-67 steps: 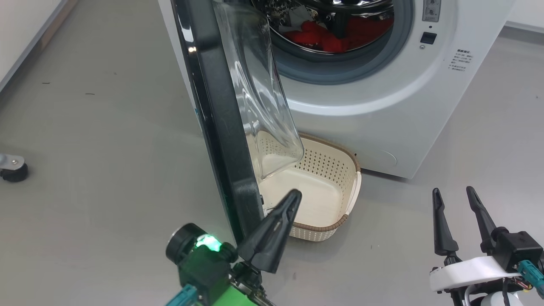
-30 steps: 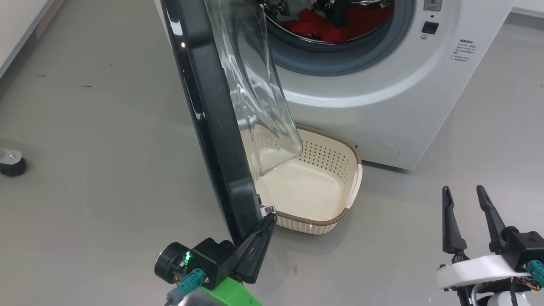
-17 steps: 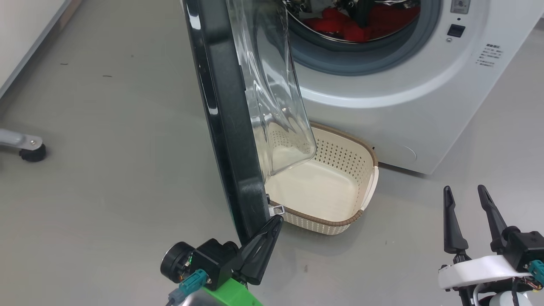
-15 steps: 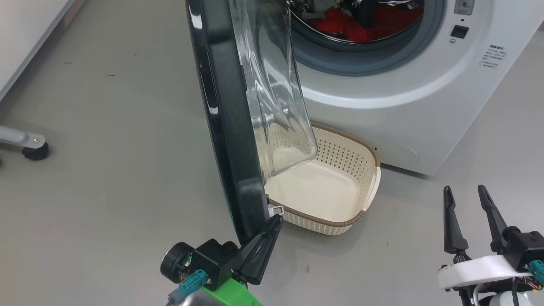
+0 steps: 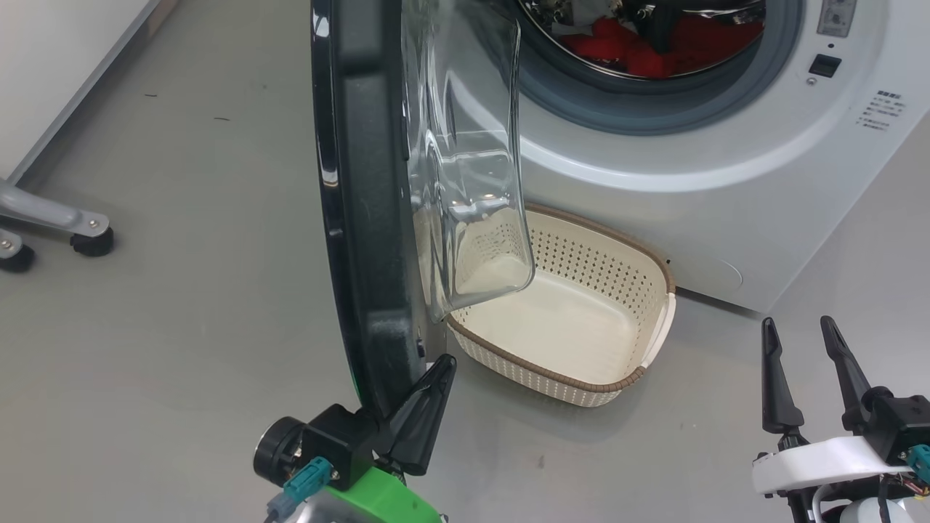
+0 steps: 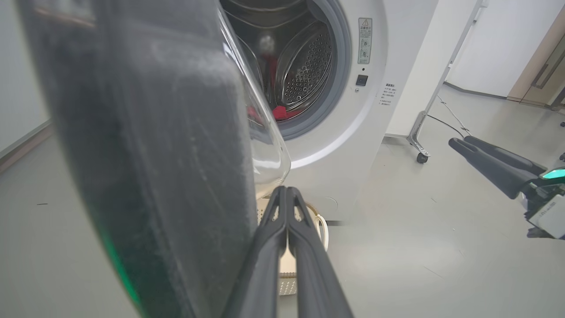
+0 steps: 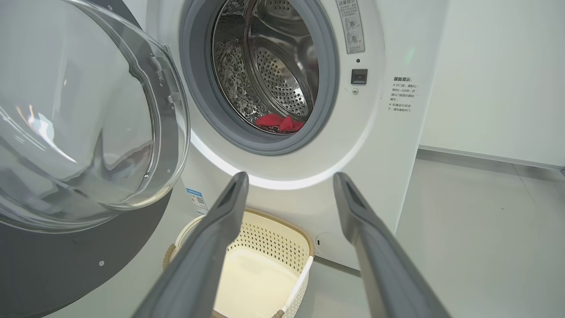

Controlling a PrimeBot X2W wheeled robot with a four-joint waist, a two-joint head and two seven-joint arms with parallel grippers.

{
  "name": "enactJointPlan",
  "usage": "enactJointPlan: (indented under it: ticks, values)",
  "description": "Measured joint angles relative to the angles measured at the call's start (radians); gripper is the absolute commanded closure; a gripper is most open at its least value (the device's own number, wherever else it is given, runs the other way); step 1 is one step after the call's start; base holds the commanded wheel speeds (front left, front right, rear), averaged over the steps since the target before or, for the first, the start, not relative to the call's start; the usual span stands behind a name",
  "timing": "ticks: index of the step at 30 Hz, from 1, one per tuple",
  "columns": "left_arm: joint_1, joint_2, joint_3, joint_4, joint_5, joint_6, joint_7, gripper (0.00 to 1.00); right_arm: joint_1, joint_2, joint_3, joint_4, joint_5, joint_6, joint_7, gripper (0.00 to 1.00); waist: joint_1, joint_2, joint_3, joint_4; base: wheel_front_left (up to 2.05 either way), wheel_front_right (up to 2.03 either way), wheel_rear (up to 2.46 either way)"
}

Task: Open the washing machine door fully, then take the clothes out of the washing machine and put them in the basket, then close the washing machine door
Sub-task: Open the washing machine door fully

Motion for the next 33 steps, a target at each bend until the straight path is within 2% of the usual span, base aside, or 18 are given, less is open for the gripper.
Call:
enactJointPlan:
  ticks: [16,33]
  values:
    - [0.01,-0.003,0.089,0.023,-0.018,0.038,-0.042,1.0,-0.011,0.001,0.005,0.001,-0.007,0.004,0.0,0.0,0.0,0.0,0.007,0.026,0.0,0.0,0.0]
    - [0.009,-0.001,0.262,0.072,-0.035,0.067,-0.111,1.0,-0.017,0.002,0.005,0.001,-0.011,0.011,0.0,0.0,0.0,0.0,0.021,-0.001,0.0,0.0,0.0]
